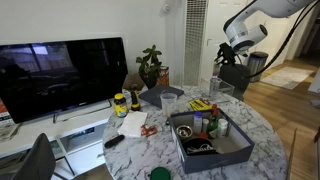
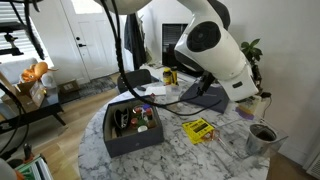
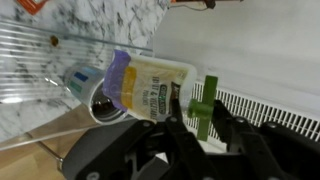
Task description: Put the white and purple packet in the clear container
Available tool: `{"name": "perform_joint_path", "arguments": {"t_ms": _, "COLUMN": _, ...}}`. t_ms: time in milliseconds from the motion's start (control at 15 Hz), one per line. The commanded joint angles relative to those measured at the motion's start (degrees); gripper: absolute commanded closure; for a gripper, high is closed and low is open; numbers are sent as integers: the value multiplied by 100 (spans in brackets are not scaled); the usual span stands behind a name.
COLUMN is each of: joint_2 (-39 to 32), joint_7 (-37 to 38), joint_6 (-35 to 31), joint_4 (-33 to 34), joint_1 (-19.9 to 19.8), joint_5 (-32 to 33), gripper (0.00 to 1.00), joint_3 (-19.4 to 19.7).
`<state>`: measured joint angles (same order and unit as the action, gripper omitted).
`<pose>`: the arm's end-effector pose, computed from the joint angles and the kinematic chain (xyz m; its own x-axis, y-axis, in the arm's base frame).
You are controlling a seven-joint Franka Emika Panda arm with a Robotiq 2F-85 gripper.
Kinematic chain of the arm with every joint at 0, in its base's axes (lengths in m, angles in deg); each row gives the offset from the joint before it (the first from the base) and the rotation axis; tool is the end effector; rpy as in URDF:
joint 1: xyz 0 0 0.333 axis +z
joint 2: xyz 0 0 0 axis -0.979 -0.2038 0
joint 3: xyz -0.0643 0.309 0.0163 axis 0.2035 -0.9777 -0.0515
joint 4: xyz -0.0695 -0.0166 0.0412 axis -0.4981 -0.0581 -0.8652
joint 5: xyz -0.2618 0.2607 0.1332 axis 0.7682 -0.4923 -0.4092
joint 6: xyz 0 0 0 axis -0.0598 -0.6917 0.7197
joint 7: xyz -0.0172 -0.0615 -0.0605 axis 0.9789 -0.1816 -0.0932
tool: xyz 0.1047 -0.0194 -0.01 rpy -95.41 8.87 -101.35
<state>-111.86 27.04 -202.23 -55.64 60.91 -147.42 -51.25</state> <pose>0.5516 -0.3445 0.3398 -0.2784 -0.9564 0.0882 -0.6260 0.1111 -0.7719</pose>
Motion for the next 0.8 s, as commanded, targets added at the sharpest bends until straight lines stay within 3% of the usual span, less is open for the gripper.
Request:
{"name": "perform_joint_path", "arguments": {"t_ms": 0, "joint_2": -575, "joint_7": -914, "joint_6": -549, "joint_4": 692, "joint_1": -115, "joint_5": -913, "gripper": 89, "joint_3": 78}}
{"name": "perform_joint_path", "arguments": {"t_ms": 200, "joint_2": -730, "joint_7": -968, "joint_6": -789, "joint_4": 496, "joint_1": -57, "joint_5": -861, "gripper": 89, "joint_3": 192}}
{"name": "perform_joint_path", "arguments": {"t_ms": 400, "joint_2": -627, "joint_7": -673, "joint_6": -586, "joint_4": -27, "joint_1": -108, "joint_5": -634, "gripper": 89, "joint_3": 107}}
{"name": "perform_joint_path", "arguments": {"t_ms": 733, "joint_2": -662, "joint_7": -550, "joint_6": -455, "joint_4": 55, "joint_1": -189, "joint_5": -987, "gripper": 89, "joint_3": 94}}
